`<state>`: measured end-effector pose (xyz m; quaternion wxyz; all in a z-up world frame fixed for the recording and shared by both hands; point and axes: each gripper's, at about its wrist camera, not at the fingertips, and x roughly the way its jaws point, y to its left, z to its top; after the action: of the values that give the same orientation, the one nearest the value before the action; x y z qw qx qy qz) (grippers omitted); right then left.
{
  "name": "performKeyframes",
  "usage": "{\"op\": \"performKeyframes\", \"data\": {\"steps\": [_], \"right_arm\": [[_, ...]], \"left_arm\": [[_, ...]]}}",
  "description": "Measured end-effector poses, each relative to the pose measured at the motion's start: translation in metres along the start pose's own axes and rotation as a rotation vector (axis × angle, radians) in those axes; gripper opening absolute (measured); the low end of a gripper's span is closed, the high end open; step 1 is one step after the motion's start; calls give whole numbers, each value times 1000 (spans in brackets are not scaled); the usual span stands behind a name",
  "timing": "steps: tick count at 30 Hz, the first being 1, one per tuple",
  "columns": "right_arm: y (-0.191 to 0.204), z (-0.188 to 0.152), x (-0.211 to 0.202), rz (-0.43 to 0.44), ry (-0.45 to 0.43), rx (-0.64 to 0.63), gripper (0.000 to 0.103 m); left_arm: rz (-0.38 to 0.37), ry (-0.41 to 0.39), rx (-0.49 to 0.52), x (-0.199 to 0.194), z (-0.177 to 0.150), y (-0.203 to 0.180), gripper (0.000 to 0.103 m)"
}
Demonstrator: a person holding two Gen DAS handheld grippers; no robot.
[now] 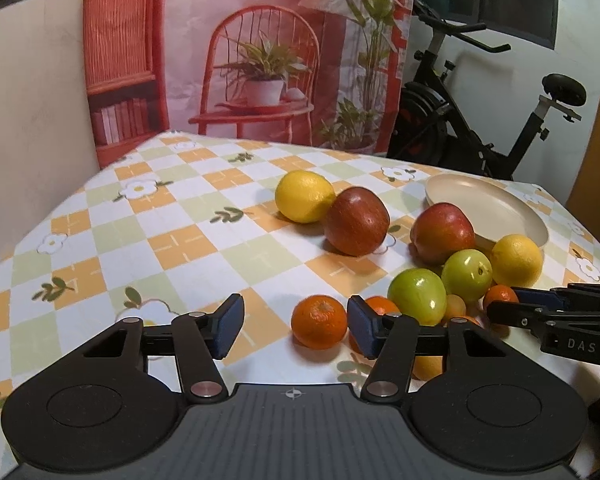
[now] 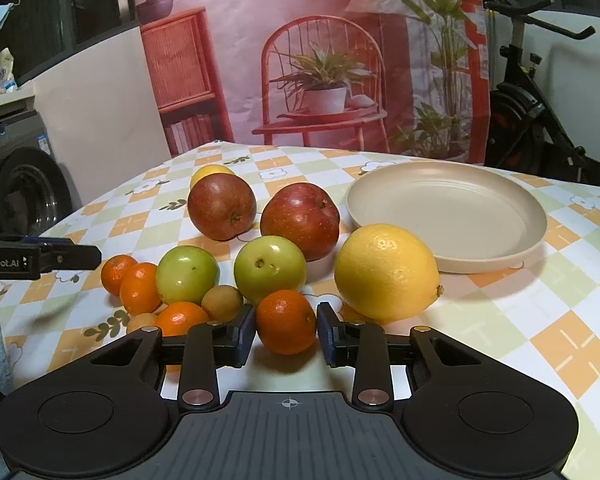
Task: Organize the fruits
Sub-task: 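Move the left tool toward another tangerine while the right tool holds its tangerine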
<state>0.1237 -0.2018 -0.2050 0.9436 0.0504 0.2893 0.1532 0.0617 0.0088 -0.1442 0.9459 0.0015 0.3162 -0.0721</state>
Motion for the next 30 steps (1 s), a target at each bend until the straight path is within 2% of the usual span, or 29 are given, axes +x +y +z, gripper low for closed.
{"op": "performKeyframes", "data": {"steps": [4, 10, 15, 26, 30], "right_arm": [[1, 0, -1, -1, -1, -5, 30], [1, 0, -1, 0, 0, -4, 30], [1, 0, -1, 1, 0, -2, 30], [1, 0, -1, 1, 1, -2, 30], [1, 0, -1, 1, 3, -1, 30]], "left_arm": [[-18, 19, -44, 5, 3, 6, 58], [-49, 28, -52, 17, 7, 8, 57], [-74, 63, -105, 28, 6, 15, 50], [-136, 90, -142, 39, 0, 20, 50], [-158, 87, -149, 39, -1, 22, 43]]}}
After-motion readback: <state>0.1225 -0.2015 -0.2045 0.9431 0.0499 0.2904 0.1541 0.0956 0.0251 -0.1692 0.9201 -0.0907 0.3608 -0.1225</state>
